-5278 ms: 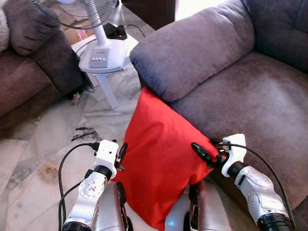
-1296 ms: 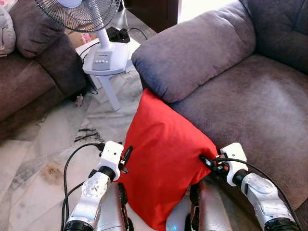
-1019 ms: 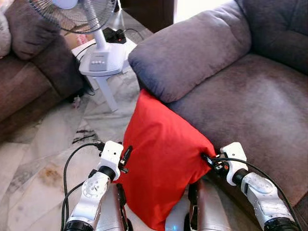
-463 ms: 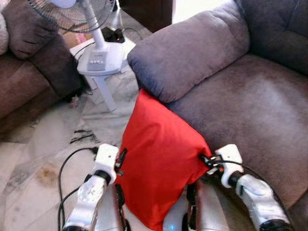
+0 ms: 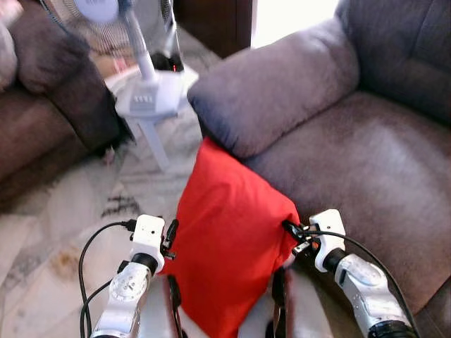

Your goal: Move the pillow to the sofa from floor

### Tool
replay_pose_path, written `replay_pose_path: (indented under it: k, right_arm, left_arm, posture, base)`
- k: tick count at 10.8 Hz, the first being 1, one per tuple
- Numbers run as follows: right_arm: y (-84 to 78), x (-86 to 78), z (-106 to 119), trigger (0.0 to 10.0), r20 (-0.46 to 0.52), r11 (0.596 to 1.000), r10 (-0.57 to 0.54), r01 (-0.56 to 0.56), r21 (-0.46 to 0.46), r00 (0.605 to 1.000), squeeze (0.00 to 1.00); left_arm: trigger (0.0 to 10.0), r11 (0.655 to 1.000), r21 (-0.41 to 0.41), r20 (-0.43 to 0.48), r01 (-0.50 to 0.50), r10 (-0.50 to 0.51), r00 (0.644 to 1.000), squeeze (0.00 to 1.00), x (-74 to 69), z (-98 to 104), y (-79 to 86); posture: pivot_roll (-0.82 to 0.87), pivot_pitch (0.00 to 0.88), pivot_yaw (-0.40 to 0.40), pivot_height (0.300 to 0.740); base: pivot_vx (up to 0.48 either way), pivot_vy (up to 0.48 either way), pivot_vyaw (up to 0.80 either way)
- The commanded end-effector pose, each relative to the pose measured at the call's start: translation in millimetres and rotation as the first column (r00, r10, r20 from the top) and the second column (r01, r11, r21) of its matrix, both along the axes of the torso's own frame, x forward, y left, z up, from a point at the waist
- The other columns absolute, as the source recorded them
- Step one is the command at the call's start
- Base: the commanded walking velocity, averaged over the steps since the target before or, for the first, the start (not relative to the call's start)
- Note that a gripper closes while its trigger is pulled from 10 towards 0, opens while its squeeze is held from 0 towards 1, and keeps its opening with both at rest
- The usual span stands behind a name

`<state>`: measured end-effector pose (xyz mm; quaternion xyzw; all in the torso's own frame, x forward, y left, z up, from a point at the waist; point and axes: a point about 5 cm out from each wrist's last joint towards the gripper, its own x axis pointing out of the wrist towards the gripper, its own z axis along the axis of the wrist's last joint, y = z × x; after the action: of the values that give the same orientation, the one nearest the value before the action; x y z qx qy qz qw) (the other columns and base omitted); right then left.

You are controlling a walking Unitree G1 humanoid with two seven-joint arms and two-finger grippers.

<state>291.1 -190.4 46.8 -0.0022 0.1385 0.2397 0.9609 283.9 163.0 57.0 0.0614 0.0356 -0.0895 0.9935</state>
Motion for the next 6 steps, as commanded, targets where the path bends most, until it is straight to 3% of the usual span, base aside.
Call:
replay_pose_path:
  k: [1, 3, 4, 5, 6]
  right_arm:
    - [1.6, 0.6, 5, 0.0, 0.037, 1.000, -0.006, 0.005, 0.029, 0.999, 0.00]
    - [5.5, -0.3, 3, 0.0, 0.048, 0.997, -0.027, 0.024, 0.068, 0.998, 0.00]
    - [3.8, 5.2, 6, 7.3, 0.070, 0.991, -0.108, 0.101, 0.087, 0.992, 0.00]
    - [9.6, 8.8, 5, 10.0, 0.060, 0.986, -0.137, 0.130, 0.109, 0.989, 0.00]
    - [15.7, 10.3, 4, 10.0, 0.060, 0.985, -0.133, 0.126, 0.115, 0.989, 0.00]
  left_arm:
    - [10.0, 1.000, 0.006, 0.000, -0.013, 0.013, 1.000, 0.00, -1.7, -2, 4.1]
    - [10.0, 1.000, 0.005, 0.008, -0.014, 0.014, 1.000, 0.00, 1.9, 0, 1.7]
    - [10.0, 1.000, 0.003, 0.026, -0.017, 0.016, 1.000, 0.00, 5.2, 3, 1.1]
    - [10.0, 1.000, 0.001, 0.041, -0.029, 0.029, 0.999, 0.00, 7.3, 5, 1.1]
    - [10.0, 0.999, -0.003, 0.056, -0.032, 0.032, 0.998, 0.00, 8.6, 8, -0.7]
  posture:
    - [0.02, 0.048, 0.048, 0.553]
    - [0.02, 0.012, 0.042, 0.553]
    - [0.02, 0.000, 0.034, 0.553]
    - [0.02, 0.000, 0.027, 0.553]
    - [0.03, 0.001, 0.022, 0.553]
  base:
    - [0.000, 0.000, 0.00]
    - [0.000, 0.000, 0.00]
    - [0.000, 0.000, 0.00]
    - [0.000, 0.000, 0.00]
    - [0.000, 0.000, 0.00]
